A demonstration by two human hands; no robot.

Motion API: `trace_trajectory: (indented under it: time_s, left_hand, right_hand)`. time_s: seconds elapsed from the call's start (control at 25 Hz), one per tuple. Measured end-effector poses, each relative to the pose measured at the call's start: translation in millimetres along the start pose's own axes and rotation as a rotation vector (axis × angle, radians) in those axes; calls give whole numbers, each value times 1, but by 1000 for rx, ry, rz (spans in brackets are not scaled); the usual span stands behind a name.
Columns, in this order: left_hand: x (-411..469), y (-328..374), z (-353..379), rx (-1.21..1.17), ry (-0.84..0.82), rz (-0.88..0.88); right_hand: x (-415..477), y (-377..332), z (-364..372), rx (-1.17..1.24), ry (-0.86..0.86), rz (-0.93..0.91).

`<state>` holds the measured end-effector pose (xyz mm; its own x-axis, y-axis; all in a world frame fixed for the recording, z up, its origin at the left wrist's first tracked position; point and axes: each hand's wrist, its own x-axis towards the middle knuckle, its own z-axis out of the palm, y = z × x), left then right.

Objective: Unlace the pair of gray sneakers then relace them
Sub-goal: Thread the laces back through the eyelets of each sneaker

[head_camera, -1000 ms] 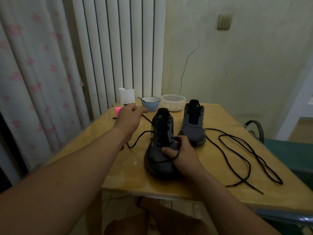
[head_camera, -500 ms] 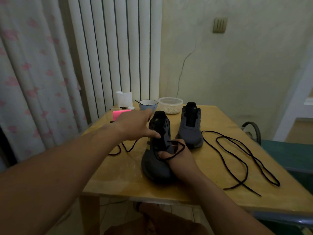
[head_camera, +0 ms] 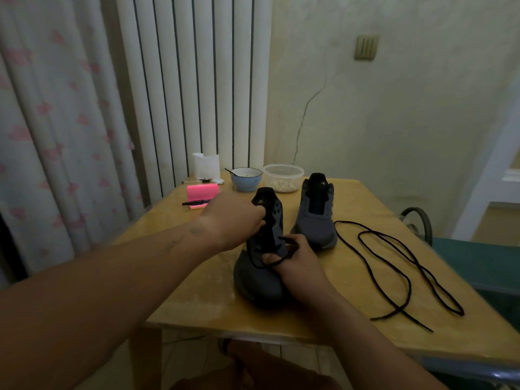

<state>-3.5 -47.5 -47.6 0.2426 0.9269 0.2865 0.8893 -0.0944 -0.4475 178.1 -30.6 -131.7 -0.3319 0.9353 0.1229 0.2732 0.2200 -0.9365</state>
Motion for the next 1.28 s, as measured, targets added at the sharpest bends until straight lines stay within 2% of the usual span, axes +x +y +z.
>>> trace_trajectory:
  time_s: [0.08,0.16,0.24,0.32,0.36,0.4,0.44,0.52,0.68,0.76,0.96,1.04,1.12,1.24,1.28]
  left_hand:
    - [-1,-11,15,-66,138,-231]
    - [2,-21,26,-380,290,-563]
    - [12,-19,32,-948,422,-873]
    - [26,-17,22,-1725,536,-1104]
    - [30,-14,15,-2078,510,-1170]
    - [31,-13,10,-2292,450,-1195]
    - [31,-14,9,-2360,406,-1192]
    - [26,-18,9,-2319,409,-1190]
    - [20,-45,17,-2210,673,-1306]
    - [16,-56,20,-2191,751,-1316]
    - [16,-78,29,-2141,826,-1369]
    - [16,-78,33,-2122,786,-1341]
    - [15,-68,37,-2035,610,-1217]
    - [20,-57,21,-1881,399,-813]
    - [25,-57,10,-1811,367,-683]
  right_hand:
    - [2,2,0,-17,2,8]
    - [5,2,0,-45,13,10]
    - [5,1,0,-54,9,22]
    - [6,1,0,-53,-1,20]
    - [5,1,0,-54,-4,21]
    - [5,2,0,-54,-3,21]
    - [4,2,-1,-54,-2,20]
    - [3,1,-1,-51,-1,25]
    - [1,-1,-1,-51,-1,22]
    - [2,-1,-1,-50,-6,28]
    - [0,-3,-1,-79,-13,47]
    - [1,-3,-2,-91,-46,62]
    - [-1,-7,-5,-135,-37,77]
    - [14,-34,-13,-425,166,-155]
    - [26,-52,-17,-438,177,-227]
